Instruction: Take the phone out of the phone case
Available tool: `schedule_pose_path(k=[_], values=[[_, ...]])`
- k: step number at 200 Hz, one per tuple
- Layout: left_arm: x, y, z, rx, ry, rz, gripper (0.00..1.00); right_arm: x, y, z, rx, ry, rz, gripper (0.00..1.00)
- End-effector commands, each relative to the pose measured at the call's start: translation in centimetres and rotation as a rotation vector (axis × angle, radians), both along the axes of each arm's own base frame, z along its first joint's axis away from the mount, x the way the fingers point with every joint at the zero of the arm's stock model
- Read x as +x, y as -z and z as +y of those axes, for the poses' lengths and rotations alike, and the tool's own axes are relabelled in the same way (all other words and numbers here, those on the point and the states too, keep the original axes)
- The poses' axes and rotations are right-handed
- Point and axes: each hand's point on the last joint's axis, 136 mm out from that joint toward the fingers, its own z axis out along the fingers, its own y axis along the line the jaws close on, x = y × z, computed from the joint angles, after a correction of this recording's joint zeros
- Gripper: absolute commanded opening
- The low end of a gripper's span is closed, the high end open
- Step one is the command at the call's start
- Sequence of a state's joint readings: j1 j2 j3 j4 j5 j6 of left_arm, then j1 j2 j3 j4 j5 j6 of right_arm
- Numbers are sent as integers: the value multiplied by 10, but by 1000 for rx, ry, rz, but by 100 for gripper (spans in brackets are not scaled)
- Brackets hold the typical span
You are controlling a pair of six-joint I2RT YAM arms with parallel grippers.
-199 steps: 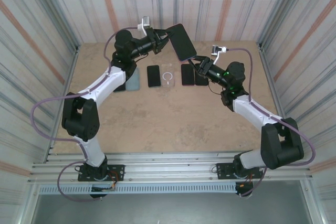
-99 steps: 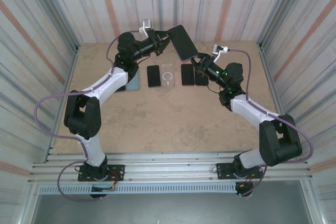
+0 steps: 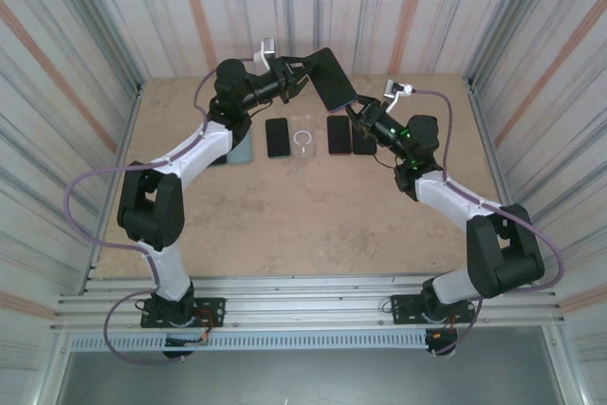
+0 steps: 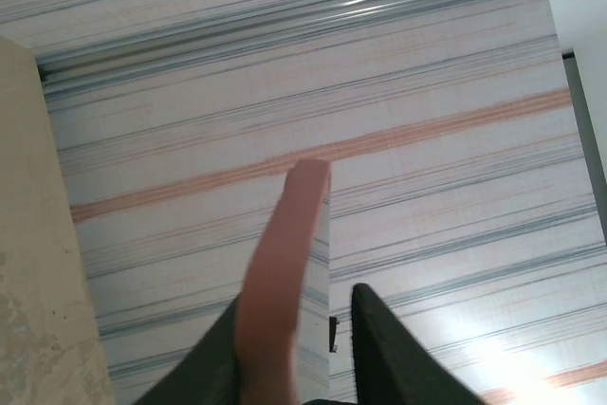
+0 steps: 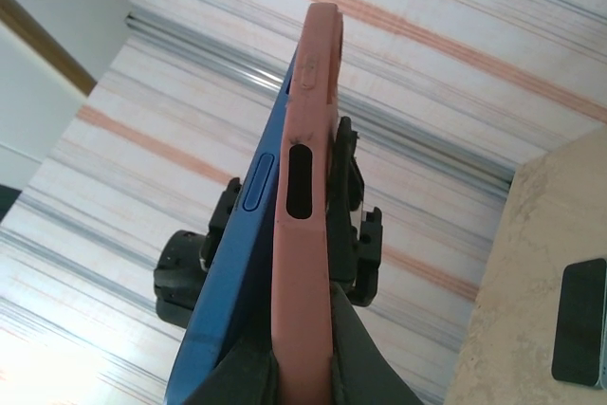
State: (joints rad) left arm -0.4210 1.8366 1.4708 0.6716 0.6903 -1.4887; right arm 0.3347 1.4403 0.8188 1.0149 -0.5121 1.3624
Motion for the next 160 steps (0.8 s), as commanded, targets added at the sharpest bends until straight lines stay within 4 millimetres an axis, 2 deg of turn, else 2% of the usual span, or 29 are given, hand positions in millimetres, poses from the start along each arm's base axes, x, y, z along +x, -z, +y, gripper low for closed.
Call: schedule_pose_path(k=[1,23,47,73,98,120,160], values=[[-7,-16,-4,-2,27,-51,38,-1,-13,-5,54,30,-39,1],[-8,-14,-5,10,28,-44,46,2,-13,-8,69,48,-32,1],[-10,-6,-7,42,31,-17,62,7,-13,-12,80,85,-31,0],[-17,5,-4,75,25,12,68,15,-12,-21,94,157,-23,0],[-28,14,0,103,7,55,70,23,-10,-26,96,220,-26,0],[-43,21,-5,109,14,101,70,28,-10,-28,110,250,-43,0],[-68,17,-12,109,-18,153,67,38,-3,-27,138,284,-50,0]])
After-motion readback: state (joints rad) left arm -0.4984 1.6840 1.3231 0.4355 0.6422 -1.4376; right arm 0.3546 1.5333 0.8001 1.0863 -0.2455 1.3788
